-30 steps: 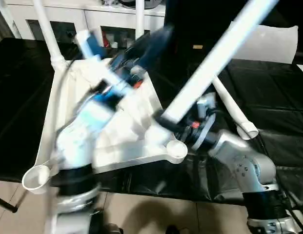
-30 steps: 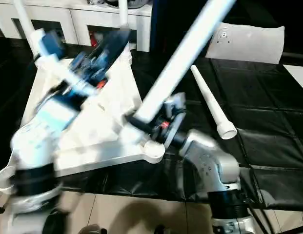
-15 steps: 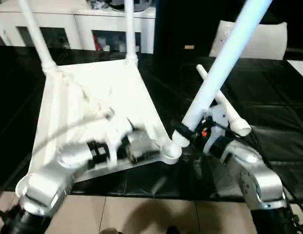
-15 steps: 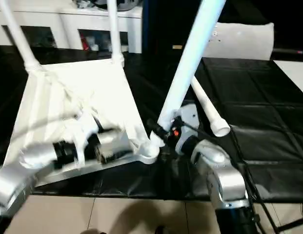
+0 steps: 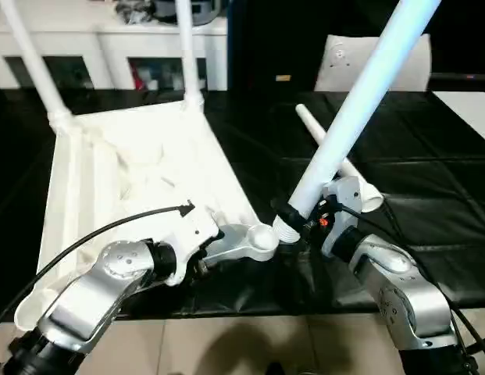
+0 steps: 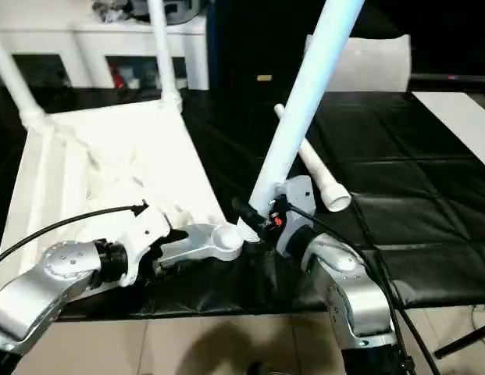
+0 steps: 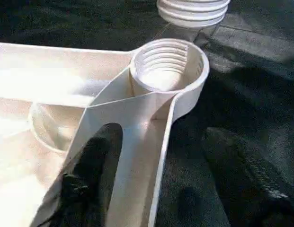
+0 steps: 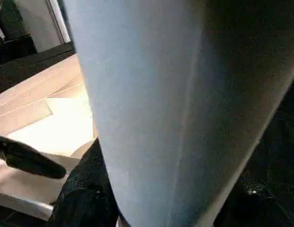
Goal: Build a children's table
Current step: Pick table leg, then insert table leg to table base
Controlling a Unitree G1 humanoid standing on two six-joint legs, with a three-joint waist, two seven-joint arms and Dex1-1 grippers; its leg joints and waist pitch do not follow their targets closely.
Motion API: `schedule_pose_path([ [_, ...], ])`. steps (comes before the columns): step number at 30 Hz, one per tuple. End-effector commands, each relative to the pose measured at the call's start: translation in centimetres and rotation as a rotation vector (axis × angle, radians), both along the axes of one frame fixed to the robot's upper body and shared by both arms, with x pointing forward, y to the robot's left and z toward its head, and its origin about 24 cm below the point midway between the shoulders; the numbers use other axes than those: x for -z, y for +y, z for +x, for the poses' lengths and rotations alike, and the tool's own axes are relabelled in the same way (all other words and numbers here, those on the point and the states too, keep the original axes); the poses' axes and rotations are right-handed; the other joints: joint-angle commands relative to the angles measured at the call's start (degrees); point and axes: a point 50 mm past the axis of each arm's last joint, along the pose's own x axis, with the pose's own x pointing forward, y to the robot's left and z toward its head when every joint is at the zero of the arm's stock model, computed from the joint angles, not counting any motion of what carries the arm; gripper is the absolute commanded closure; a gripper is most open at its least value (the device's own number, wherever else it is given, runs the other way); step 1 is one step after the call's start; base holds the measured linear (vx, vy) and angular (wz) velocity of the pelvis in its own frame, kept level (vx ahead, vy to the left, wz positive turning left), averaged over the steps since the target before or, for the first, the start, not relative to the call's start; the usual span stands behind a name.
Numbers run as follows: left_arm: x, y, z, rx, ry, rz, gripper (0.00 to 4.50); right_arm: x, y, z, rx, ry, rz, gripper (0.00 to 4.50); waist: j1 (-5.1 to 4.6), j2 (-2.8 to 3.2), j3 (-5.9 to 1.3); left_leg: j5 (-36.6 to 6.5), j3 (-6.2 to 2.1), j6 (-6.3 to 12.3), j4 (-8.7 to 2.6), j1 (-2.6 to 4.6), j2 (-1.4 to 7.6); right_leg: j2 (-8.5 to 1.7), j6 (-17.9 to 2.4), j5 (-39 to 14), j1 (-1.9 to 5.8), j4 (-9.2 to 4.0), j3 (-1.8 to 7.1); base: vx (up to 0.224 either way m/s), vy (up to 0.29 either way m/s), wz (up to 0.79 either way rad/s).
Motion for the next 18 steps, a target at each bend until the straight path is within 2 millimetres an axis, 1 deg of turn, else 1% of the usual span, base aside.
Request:
schedule_pose_path([
  [1,-0.5,0.0,0.4,0.010,-0.017,-0.001,1.70,-0.7,0.2,-0.1,-0.016,-0.032,0.003,2.57,-0.73,0.85,-2.63,-31.31,-0.04,0.08,-2.84,1.44,0.05,-3.50,6.79,-44.00,1.00,-7.71,-0.43,0.000,0.000,0.00],
  [2,-0.5,0.0,0.4,0.012,-0.013,-0.003,1.81,-0.6,0.2,-0.1,-0.017,-0.032,0.003,2.57,-0.71,1.46,-2.78,-34.50,-1.41,0.11,-4.89,-0.62,2.19,-3.39,6.12,-38.55,3.29,-4.27,0.69,0.000,0.000,0.00],
  [3,-0.5,-0.1,0.3,0.011,-0.004,-0.011,1.93,-0.6,0.2,-0.2,-0.019,-0.031,0.004,2.57,1.23,1.95,-2.94,-40.97,-3.45,-0.58,-8.95,-3.19,6.06,-3.50,2.90,-26.47,5.65,5.96,5.75,-0.017,-0.059,0.01],
  [4,-0.5,-0.1,0.3,0.010,0.003,-0.016,2.02,-0.6,0.2,-0.2,-0.020,-0.030,0.003,2.57,1.77,0.61,-2.31,-43.08,-2.73,-0.81,-9.44,-1.54,5.67,-3.64,0.46,-20.90,2.99,6.53,9.12,-0.017,-0.059,0.01],
  [5,-0.4,-0.1,0.3,0.011,0.006,-0.015,2.07,-0.6,0.2,-0.2,-0.022,-0.030,0.002,2.57,1.72,-1.45,-2.52,-38.24,-1.44,-0.80,-5.97,-0.08,1.85,-3.89,2.38,-33.88,0.74,1.04,9.16,0.007,-0.089,0.14],
  [6,-0.4,0.0,0.2,0.012,0.016,-0.010,2.14,-0.5,0.2,-0.3,-0.026,-0.031,-0.001,2.57,2.25,-2.96,-1.71,-21.42,2.72,0.37,5.42,4.79,-5.18,-4.33,9.52,-64.14,-7.14,-8.07,6.63,-0.005,-0.086,0.13],
  [7,-0.3,0.0,0.2,0.009,0.022,-0.003,2.24,-0.5,0.2,-0.3,-0.030,-0.030,-0.003,2.57,1.89,-2.74,-2.66,-15.93,2.62,1.84,5.13,2.61,-5.24,-5.32,9.92,-65.39,-4.66,-6.37,7.84,-0.005,-0.086,0.13],
  [8,-0.2,0.1,0.2,0.005,0.025,0.003,2.24,-0.5,0.2,-0.3,-0.033,-0.029,-0.005,2.57,3.39,-2.26,-3.51,-9.56,0.93,2.76,1.56,-2.40,-3.45,-6.36,10.58,-57.36,0.42,-3.06,8.40,0.000,0.000,0.00],
  [9,-0.1,0.3,0.2,-0.002,0.029,0.011,2.41,-0.4,0.2,-0.4,-0.038,-0.028,-0.006,2.57,4.08,-1.92,-3.79,-8.15,0.33,3.18,-0.46,-2.49,-2.50,-4.24,9.40,-47.15,-0.48,-2.36,7.89,0.071,-0.013,-0.09],
  [10,0.0,0.4,0.2,-0.010,0.031,0.019,2.41,-0.4,0.3,-0.4,-0.041,-0.027,-0.007,2.57,4.20,-0.69,-4.23,-8.83,0.35,3.29,-1.18,-1.53,-1.88,-3.10,6.65,-39.49,-0.86,-1.94,7.33,0.071,-0.013,-0.09],
  [11,0.1,0.4,0.2,-0.015,0.033,0.024,2.48,-0.4,0.3,-0.4,-0.043,-0.026,-0.008,2.57,4.04,-0.25,-4.28,-9.60,0.34,3.47,-1.53,-1.23,-1.38,-2.98,4.55,-36.57,-0.83,-1.85,7.21,0.000,0.000,0.00],
  [12,0.1,0.6,0.2,-0.019,0.038,0.029,2.64,-0.3,0.3,-0.5,-0.046,-0.026,-0.012,2.57,3.63,0.15,-4.25,-10.80,-0.02,3.39,-2.18,-1.81,-0.44,-2.77,0.97,-31.43,-0.12,-1.26,6.93,0.000,0.000,0.00],
  [13,0.2,0.6,0.2,-0.021,0.041,0.031,2.73,-0.3,0.3,-0.5,-0.047,-0.026,-0.013,2.57,3.55,0.34,-4.18,-12.44,-0.17,3.25,-2.55,-1.82,-0.02,-2.77,-0.19,-30.18,0.02,-1.08,6.85,0.000,0.000,0.00],
  [14,0.2,0.8,0.1,-0.023,0.049,0.033,2.73,-0.2,0.4,-0.5,-0.050,-0.025,-0.015,2.57,3.27,0.32,-4.02,-16.48,-0.24,2.77,-2.90,-1.43,0.37,-2.80,-1.23,-30.21,0.06,-1.30,6.61,0.000,0.000,0.00],
  [15,0.2,0.8,0.0,-0.023,0.053,0.035,2.87,-0.2,0.4,-0.5,-0.053,-0.025,-0.017,2.57,3.13,0.47,-4.03,-18.37,-0.34,2.50,-3.09,-1.38,0.42,-3.06,-1.92,-29.53,0.36,-1.38,6.60,0.000,0.000,0.00],
  [16,0.3,0.9,0.0,-0.024,0.059,0.038,2.97,-0.2,0.4,-0.5,-0.057,-0.026,-0.021,2.57,3.07,0.47,-3.93,-19.56,-0.40,2.31,-3.33,-1.27,0.52,-3.20,-2.26,-29.41,0.42,-1.51,6.63,0.000,0.000,0.00],
  [17,0.3,1.0,-0.1,-0.024,0.062,0.041,2.97,-0.2,0.4,-0.5,-0.058,-0.026,-0.021,2.57,3.03,0.41,-3.95,-19.69,-0.38,2.28,-3.35,-1.30,0.48,-3.28,-2.31,-29.27,0.54,-1.54,6.70,0.000,0.000,0.00],
  [18,0.3,1.0,-0.1,-0.024,0.063,0.043,3.13,-0.2,0.4,-0.5,-0.059,-0.026,-0.021,2.57,3.14,0.46,-3.92,-19.77,-0.33,2.23,-3.43,-1.10,0.45,-3.42,-2.53,-29.12,0.54,-1.70,6.78,0.000,0.000,0.00],
])
